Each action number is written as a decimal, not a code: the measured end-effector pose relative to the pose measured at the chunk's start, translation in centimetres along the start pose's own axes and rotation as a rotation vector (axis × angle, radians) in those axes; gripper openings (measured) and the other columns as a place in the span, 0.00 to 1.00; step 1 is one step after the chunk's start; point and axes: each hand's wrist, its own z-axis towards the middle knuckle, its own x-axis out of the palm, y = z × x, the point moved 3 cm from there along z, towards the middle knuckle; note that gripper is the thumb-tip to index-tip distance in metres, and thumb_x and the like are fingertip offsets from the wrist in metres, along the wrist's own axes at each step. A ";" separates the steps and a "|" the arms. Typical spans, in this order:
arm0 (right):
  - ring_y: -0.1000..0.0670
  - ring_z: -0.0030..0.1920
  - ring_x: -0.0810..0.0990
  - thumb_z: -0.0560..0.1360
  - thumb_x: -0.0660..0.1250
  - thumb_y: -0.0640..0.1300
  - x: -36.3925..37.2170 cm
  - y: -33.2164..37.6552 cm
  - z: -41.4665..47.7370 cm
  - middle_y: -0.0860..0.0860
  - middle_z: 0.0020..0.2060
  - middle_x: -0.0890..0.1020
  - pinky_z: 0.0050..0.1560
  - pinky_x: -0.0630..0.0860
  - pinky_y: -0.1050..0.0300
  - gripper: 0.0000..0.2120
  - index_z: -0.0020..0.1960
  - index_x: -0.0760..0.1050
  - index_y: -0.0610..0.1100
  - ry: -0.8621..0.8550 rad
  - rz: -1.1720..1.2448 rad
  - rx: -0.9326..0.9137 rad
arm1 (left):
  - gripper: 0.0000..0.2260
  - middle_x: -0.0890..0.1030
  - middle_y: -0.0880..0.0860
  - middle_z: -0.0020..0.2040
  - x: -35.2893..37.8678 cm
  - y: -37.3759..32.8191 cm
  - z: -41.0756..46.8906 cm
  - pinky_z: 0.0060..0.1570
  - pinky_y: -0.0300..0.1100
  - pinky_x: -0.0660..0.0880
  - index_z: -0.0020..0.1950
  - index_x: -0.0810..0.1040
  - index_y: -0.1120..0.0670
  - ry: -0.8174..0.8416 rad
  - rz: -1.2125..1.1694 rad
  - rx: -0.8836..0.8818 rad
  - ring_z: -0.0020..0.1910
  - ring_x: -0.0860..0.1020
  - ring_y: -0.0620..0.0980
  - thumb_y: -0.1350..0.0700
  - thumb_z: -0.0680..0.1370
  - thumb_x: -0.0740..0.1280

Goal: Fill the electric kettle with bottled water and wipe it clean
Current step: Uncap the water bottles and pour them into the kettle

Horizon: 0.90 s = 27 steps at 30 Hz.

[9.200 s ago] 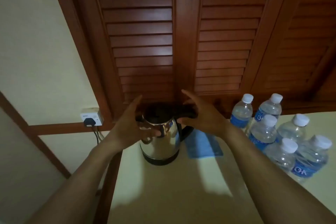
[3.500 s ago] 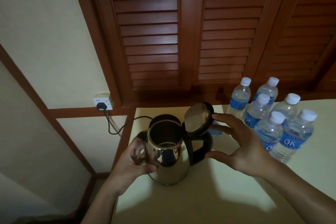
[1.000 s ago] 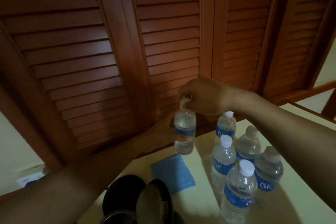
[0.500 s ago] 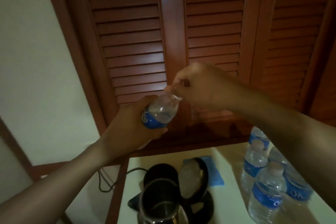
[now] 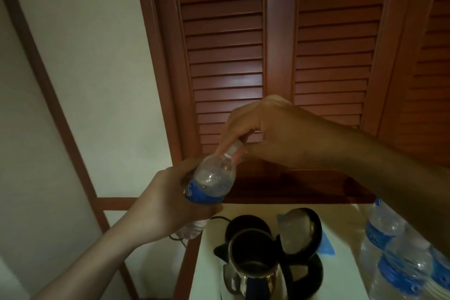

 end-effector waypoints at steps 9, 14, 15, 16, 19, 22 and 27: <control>0.69 0.48 0.80 0.73 0.75 0.54 -0.4 -0.6 -1.0 0.63 0.53 0.82 0.43 0.78 0.70 0.20 0.64 0.78 0.60 0.038 0.096 0.186 | 0.32 0.83 0.38 0.53 0.4 0.5 0.4 0.51 0.35 0.80 0.64 0.74 0.39 0.031 0.053 -0.024 0.53 0.80 0.34 0.42 0.61 0.79; 0.55 0.25 0.82 0.76 0.71 0.55 -0.8 -0.1 -0.8 0.53 0.29 0.83 0.29 0.81 0.57 0.10 0.47 0.85 0.49 -0.101 0.018 0.248 | 0.28 0.84 0.41 0.51 0.6 -0.2 1.3 0.53 0.36 0.80 0.61 0.76 0.42 0.039 0.037 0.054 0.52 0.82 0.37 0.43 0.63 0.79; 0.55 0.25 0.82 0.76 0.71 0.54 -0.9 -0.1 -0.9 0.53 0.29 0.83 0.30 0.82 0.55 0.10 0.47 0.85 0.49 -0.089 0.008 0.266 | 0.28 0.84 0.41 0.51 0.7 -0.3 1.4 0.53 0.36 0.80 0.61 0.76 0.42 0.039 0.031 0.065 0.51 0.82 0.38 0.44 0.63 0.79; 0.56 0.25 0.82 0.76 0.71 0.53 -1.0 0.0 -1.0 0.54 0.29 0.83 0.29 0.82 0.57 0.09 0.47 0.85 0.49 -0.077 -0.001 0.276 | 0.27 0.84 0.41 0.51 0.8 -0.4 1.4 0.52 0.35 0.80 0.60 0.76 0.42 0.040 0.026 0.074 0.51 0.82 0.38 0.45 0.64 0.80; 0.60 0.29 0.82 0.76 0.73 0.50 -1.3 0.1 -1.3 0.59 0.32 0.84 0.31 0.78 0.68 0.05 0.49 0.85 0.50 -0.058 -0.014 0.250 | 0.27 0.82 0.37 0.53 0.9 -0.6 1.5 0.51 0.32 0.78 0.61 0.76 0.41 0.043 0.009 0.098 0.51 0.82 0.36 0.46 0.64 0.80; 0.64 0.45 0.82 0.74 0.76 0.46 -1.6 0.0 -1.2 0.61 0.41 0.84 0.46 0.79 0.68 0.07 0.51 0.85 0.54 -0.033 -0.091 0.167 | 0.28 0.84 0.41 0.52 0.9 -0.6 1.7 0.51 0.33 0.79 0.62 0.77 0.43 0.048 -0.017 0.100 0.52 0.82 0.38 0.45 0.64 0.79; 0.65 0.60 0.77 0.73 0.75 0.40 -1.4 0.4 -1.1 0.62 0.59 0.81 0.55 0.78 0.65 0.12 0.52 0.84 0.55 0.031 -0.080 0.077 | 0.29 0.84 0.42 0.53 1.4 -0.5 2.0 0.56 0.43 0.81 0.64 0.76 0.44 0.062 -0.082 0.093 0.53 0.82 0.41 0.44 0.64 0.79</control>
